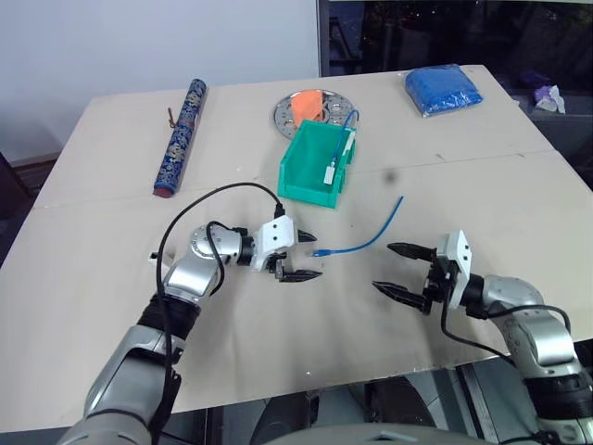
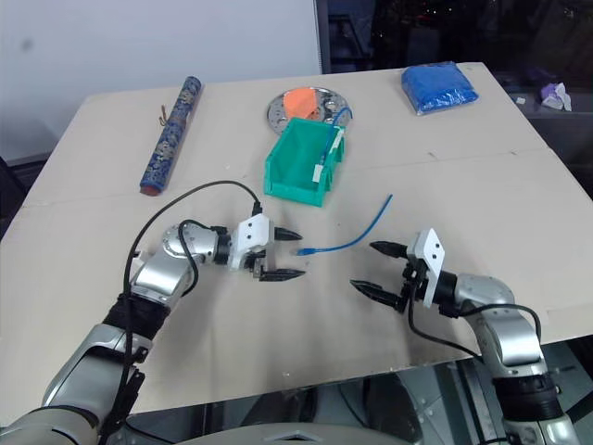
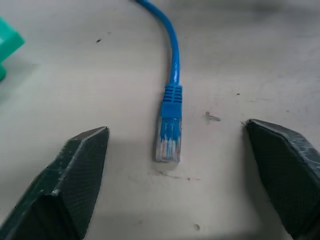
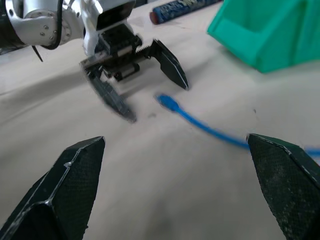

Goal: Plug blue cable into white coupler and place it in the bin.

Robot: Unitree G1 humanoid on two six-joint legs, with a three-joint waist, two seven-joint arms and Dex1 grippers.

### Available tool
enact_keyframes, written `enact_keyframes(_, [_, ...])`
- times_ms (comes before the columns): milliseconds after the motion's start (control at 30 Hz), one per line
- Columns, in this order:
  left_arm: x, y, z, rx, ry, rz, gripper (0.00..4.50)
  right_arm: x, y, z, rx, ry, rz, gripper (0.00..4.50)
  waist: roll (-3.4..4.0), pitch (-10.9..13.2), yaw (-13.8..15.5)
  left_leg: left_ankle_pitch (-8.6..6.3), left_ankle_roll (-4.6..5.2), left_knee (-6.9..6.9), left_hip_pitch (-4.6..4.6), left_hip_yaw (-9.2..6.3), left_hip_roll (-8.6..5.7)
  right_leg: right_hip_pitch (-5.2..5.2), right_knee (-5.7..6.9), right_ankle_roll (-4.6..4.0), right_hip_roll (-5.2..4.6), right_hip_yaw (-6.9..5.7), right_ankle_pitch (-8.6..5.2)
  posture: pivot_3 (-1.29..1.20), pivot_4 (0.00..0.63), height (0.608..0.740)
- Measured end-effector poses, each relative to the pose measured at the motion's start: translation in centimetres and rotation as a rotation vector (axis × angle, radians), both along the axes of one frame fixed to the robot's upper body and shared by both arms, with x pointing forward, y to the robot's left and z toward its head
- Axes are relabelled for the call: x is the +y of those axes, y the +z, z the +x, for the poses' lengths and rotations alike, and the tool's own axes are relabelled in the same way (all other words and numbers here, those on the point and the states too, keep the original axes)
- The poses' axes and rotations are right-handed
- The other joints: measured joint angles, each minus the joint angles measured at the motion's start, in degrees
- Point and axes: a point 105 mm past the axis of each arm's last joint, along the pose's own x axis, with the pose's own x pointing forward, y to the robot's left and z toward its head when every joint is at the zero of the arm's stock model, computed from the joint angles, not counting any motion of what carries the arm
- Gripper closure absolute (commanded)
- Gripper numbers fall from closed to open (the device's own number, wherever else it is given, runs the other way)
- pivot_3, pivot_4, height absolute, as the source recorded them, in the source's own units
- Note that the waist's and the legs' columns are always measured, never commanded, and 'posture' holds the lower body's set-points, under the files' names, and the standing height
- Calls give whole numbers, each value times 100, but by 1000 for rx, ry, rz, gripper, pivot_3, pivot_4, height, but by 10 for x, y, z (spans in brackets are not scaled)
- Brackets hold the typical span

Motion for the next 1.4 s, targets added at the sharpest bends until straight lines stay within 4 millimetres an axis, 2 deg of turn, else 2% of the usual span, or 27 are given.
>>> enact_keyframes(100, [2, 0, 2, -5, -15, 9, 3068, -1, 0, -1, -6, -25, -4, 0, -8, -5, -1, 0, 0, 10, 5, 0, -1, -1, 18, 3, 1, 4, 2, 0, 150, 740])
enact_keyframes(167, [3, 0, 3, -6, -23, 10, 4143, -3, 0, -1, -10, -42, -6, 0, -15, -9, 7, 0, 0, 10, 7, -2, -1, -1, 24, 3, 1, 3, 2, 0, 150, 740])
enact_keyframes(200, [4, 0, 3, -7, -26, 7, 4486, -3, 0, -1, -11, -47, -7, 0, -16, -9, 8, 0, 0, 10, 7, -2, -1, -1, 24, 3, 1, 3, 2, 0, 150, 740])
enact_keyframes(400, [-1, 2, 3, 72, 7, -81, 4486, -2, 5, -1, 10, -71, 37, 0, -17, -8, 8, 0, 0, 16, 2, -2, -2, -2, 23, 3, 0, 3, 2, 0, 150, 740])
enact_keyframes(467, [-11, 14, 6, 166, 57, -239, 4486, 3, 12, -3, 96, -89, 164, 0, -25, -4, 19, 0, 0, 29, -11, -10, -1, -10, 26, 3, 0, -2, 2, 0, 150, 740])
enact_keyframes(600, [-27, 49, 4, 303, 74, -485, 4486, 20, 27, -5, 217, -63, 350, 0, -27, -5, -9, 0, 0, 58, -28, -13, -2, -16, 28, 7, 1, 4, 4, 0, 150, 740])
enact_keyframes(700, [-32, 63, -3, 397, 60, -580, 4486, 30, 37, 2, 244, -65, 431, 0, -27, -5, -16, 0, 0, 58, -26, -14, -2, -18, 31, 9, 3, 4, 6, 0, 150, 740])
enact_keyframes(967, [-36, 76, -14, 548, 39, -696, 4486, 59, 71, 14, 277, -8, 664, 0, -27, -5, -3, 0, 0, 60, -25, -16, -7, -18, 30, 9, 0, 1, 6, 0, 150, 740])
enact_keyframes(1067, [-37, 81, -17, 591, 28, -729, 4500, 62, 73, 15, 279, -5, 679, 957, -27, -5, -10, 0, 0, 60, -25, -16, -10, -19, 29, 10, -1, 2, 7, 0, 150, 740])
enact_keyframes(1300, [-36, 92, -29, 715, -48, -780, 4500, 66, 79, 15, 283, 13, 715, 4434, -27, -5, -19, 0, 0, 60, -25, -16, -9, -21, 31, 10, 0, 4, 7, 0, 150, 740])
enact_keyframes(1400, [-32, 95, -32, 751, -64, -782, 4500, 69, 82, 12, 289, 41, 738, 4479, -26, -5, -20, 0, 0, 59, -25, -16, -9, -21, 31, 10, 0, 3, 7, 0, 150, 740])
